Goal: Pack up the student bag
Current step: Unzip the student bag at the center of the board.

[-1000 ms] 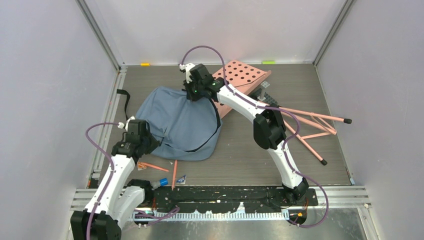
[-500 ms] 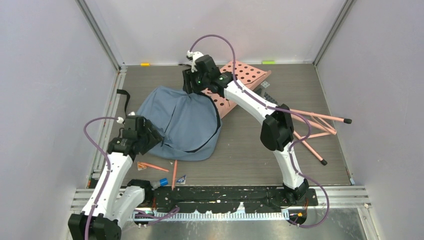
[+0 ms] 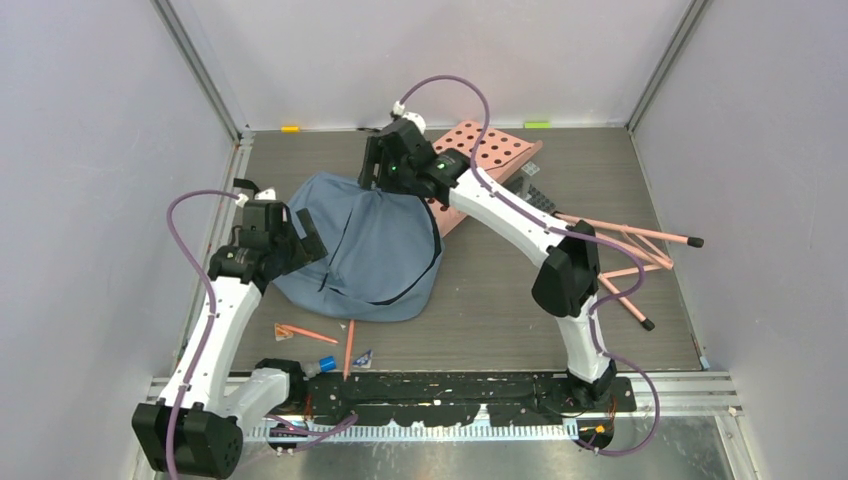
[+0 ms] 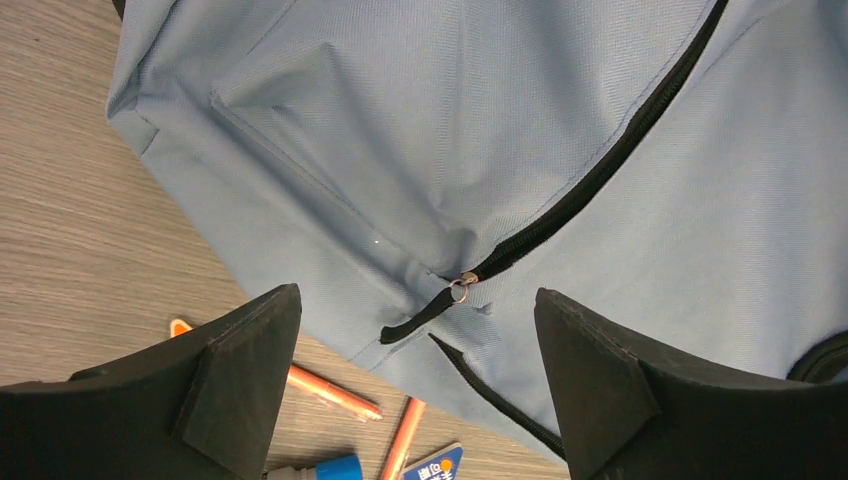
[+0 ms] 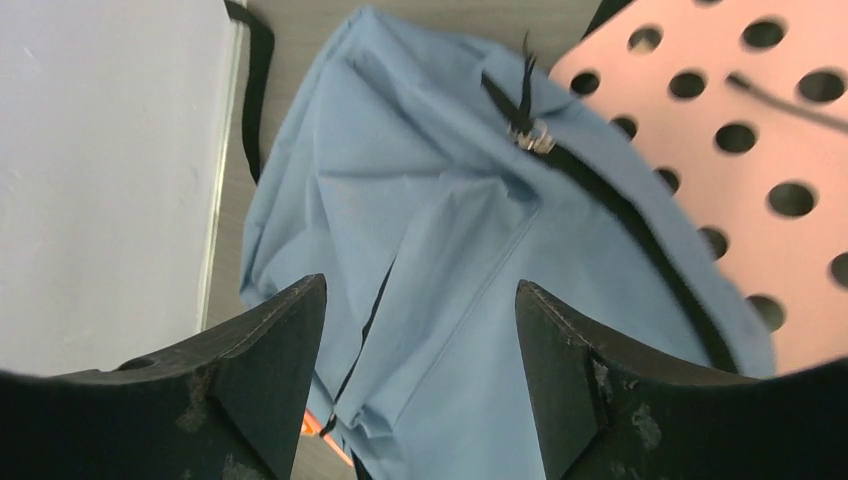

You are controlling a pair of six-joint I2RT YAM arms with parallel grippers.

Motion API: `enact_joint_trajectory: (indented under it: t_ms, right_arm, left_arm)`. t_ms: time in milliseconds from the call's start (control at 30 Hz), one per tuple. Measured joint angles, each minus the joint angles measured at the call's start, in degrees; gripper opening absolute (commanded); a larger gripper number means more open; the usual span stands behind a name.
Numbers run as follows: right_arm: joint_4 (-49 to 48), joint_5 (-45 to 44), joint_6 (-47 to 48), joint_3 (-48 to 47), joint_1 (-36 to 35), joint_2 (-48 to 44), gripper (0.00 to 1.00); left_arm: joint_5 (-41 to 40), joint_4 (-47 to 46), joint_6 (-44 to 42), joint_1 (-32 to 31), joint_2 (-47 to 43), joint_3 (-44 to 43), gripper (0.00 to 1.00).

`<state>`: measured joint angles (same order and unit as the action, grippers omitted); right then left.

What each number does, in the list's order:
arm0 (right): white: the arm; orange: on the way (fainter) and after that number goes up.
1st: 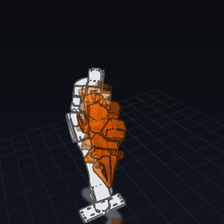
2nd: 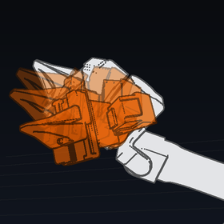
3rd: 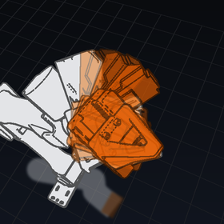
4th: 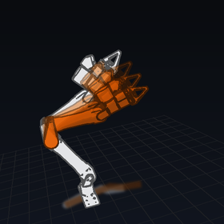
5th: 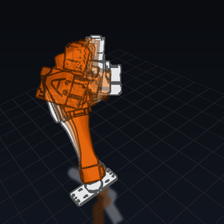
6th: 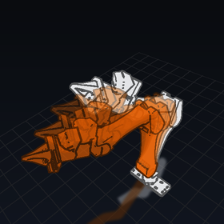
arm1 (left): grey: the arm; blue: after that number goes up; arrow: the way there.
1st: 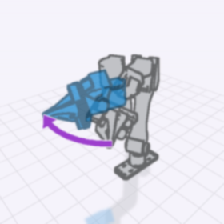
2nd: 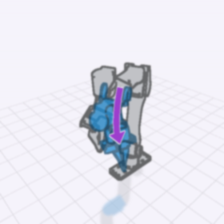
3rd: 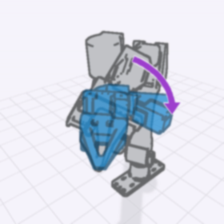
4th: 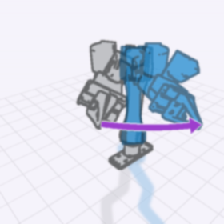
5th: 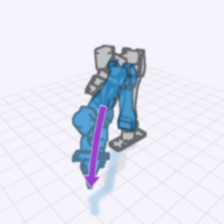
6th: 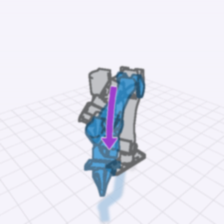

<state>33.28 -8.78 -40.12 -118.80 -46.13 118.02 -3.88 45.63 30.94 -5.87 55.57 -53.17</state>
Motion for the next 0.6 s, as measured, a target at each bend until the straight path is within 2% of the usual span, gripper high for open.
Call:
enact_joint_trajectory:
  t_ms: [333, 600]
  right_arm:
    - [7.19, -0.61, -2.99, -5.57, -5.35, 7.78, 0.77]
    - [9.42, -2.36, -3.30, -7.76, -6.32, 11.28, 0.68]
  left_arm:
    - [-0.04, 0.09, -0.76, 0.02, -1.97, 1.55, 0.92]
    - [-0.50, -0.04, 0.83, 0.02, -5.01, 3.63, 0.93]
